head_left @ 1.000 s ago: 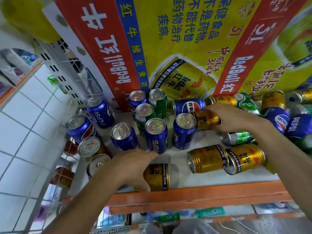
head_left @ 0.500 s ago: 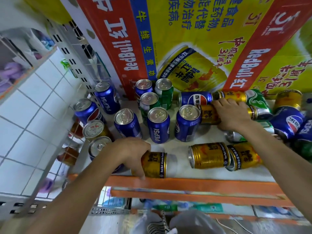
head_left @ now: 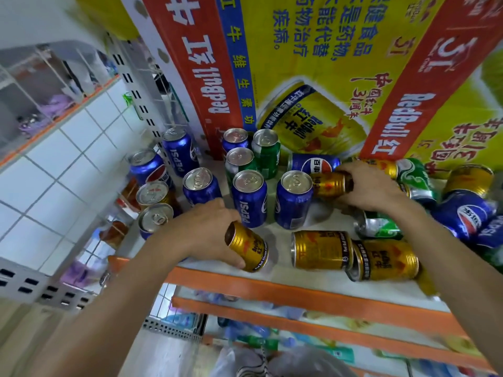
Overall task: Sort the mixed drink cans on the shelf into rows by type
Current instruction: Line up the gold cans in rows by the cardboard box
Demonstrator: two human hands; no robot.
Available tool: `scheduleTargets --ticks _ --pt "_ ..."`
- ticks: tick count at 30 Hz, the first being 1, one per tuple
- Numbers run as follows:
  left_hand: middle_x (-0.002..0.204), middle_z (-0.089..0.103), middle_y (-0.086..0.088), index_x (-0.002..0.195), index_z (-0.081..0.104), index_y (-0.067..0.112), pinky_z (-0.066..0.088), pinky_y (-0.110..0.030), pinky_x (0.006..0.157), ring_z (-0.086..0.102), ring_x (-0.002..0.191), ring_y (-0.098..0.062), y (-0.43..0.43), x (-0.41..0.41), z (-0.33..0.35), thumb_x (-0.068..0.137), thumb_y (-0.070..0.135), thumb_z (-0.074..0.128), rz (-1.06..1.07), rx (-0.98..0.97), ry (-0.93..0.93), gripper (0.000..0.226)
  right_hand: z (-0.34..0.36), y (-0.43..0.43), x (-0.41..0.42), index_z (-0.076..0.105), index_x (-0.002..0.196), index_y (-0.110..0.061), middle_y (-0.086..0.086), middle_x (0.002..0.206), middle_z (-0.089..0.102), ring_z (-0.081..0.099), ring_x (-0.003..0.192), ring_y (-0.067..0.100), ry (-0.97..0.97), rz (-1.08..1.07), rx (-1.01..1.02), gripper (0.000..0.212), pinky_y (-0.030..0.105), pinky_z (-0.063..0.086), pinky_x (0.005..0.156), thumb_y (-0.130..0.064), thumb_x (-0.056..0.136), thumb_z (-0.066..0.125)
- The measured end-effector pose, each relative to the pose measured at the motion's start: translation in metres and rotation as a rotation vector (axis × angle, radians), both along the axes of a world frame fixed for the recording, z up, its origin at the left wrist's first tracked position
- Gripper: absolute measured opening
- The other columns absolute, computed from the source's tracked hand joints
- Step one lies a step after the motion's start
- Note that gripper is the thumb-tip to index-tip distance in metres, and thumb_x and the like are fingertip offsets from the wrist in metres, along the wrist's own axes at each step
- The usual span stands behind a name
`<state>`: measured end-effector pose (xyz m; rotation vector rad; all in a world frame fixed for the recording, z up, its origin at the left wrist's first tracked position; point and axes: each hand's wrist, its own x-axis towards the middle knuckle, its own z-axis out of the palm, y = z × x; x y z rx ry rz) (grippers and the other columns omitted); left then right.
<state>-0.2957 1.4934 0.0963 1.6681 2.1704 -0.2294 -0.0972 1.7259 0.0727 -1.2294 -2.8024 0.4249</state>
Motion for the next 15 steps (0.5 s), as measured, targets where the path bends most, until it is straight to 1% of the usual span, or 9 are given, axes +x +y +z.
scheduleTargets --ticks 1,3,5,7,9,11,13,15 --pt "0.105 0.037 0.005 0.125 0.044 0.035 0.045 -0.031 0.083 0.046 0.095 -0.015 -0.001 0.002 0.0 0.062 0.064 0.074 0.013 0.016 0.02 0.076 0.004 -0.001 -0.002 0.057 0.122 -0.017 0.012 0.117 0.058 0.056 0.104 0.03 0.056 0.019 -0.008 0.061 0.033 0.042 0.085 -0.02 0.066 0.081" --pt "0.105 0.035 0.003 0.127 0.042 0.032 0.047 -0.033 0.082 0.047 0.097 -0.018 -0.001 0.005 0.0 0.062 0.061 0.076 0.028 0.039 0.087 0.079 0.012 -0.004 -0.008 0.056 0.126 -0.015 0.013 0.123 0.056 0.053 0.111 0.03 0.113 0.055 0.011 0.058 0.031 0.04 0.089 -0.018 0.072 0.077" --pt "0.111 0.036 0.0 0.13 0.04 0.029 0.048 -0.035 0.083 0.048 0.103 -0.02 -0.001 0.005 0.0 0.063 0.058 0.076 0.033 0.04 0.153 0.081 0.015 -0.008 -0.015 0.054 0.129 -0.015 0.013 0.127 0.055 0.052 0.115 0.03 0.096 0.102 0.03 0.059 0.033 0.04 0.094 -0.018 0.075 0.075" --pt "0.118 0.038 0.0 0.132 0.039 0.029 0.049 -0.036 0.084 0.048 0.108 -0.021 -0.001 0.005 0.001 0.065 0.057 0.076 0.046 0.049 0.174 0.082 0.015 -0.01 -0.019 0.056 0.127 -0.015 0.012 0.125 0.056 0.053 0.114 0.03 0.065 0.142 0.02 0.057 0.031 0.04 0.091 -0.017 0.073 0.074" --pt "0.119 0.04 0.002 0.133 0.038 0.031 0.048 -0.034 0.082 0.047 0.109 -0.019 -0.002 0.003 0.003 0.066 0.058 0.074 0.046 0.073 0.167 0.081 0.014 -0.011 -0.02 0.057 0.125 -0.015 0.012 0.123 0.056 0.053 0.112 0.029 0.053 0.154 -0.014 0.055 0.03 0.039 0.088 -0.018 0.073 0.075" --pt "0.119 0.042 0.005 0.133 0.039 0.033 0.045 -0.029 0.081 0.047 0.109 -0.015 -0.001 0.0 0.009 0.069 0.06 0.072 0.012 0.071 0.131 0.077 0.016 -0.011 -0.018 0.052 0.13 -0.016 0.01 0.127 0.054 0.051 0.116 0.027 0.034 0.16 -0.043 0.06 0.028 0.037 0.09 -0.022 0.075 0.074" --pt "0.115 0.048 0.007 0.129 0.045 0.031 0.043 -0.027 0.081 0.048 0.104 -0.011 0.004 -0.001 0.021 0.074 0.059 0.068 -0.044 0.085 0.087 0.066 0.02 -0.012 -0.015 0.045 0.135 -0.018 0.007 0.132 0.051 0.049 0.118 0.024 0.045 0.164 -0.09 0.067 0.027 0.036 0.092 -0.024 0.076 0.075" --pt "0.113 0.054 0.008 0.123 0.052 0.03 0.045 -0.028 0.083 0.052 0.1 -0.01 0.016 -0.001 0.038 0.078 0.056 0.065 -0.093 0.166 0.071 0.054 0.025 -0.014 -0.009 0.039 0.139 -0.019 0.005 0.135 0.047 0.046 0.121 0.023 0.07 0.149 -0.133 0.073 0.025 0.035 0.092 -0.023 0.077 0.076"
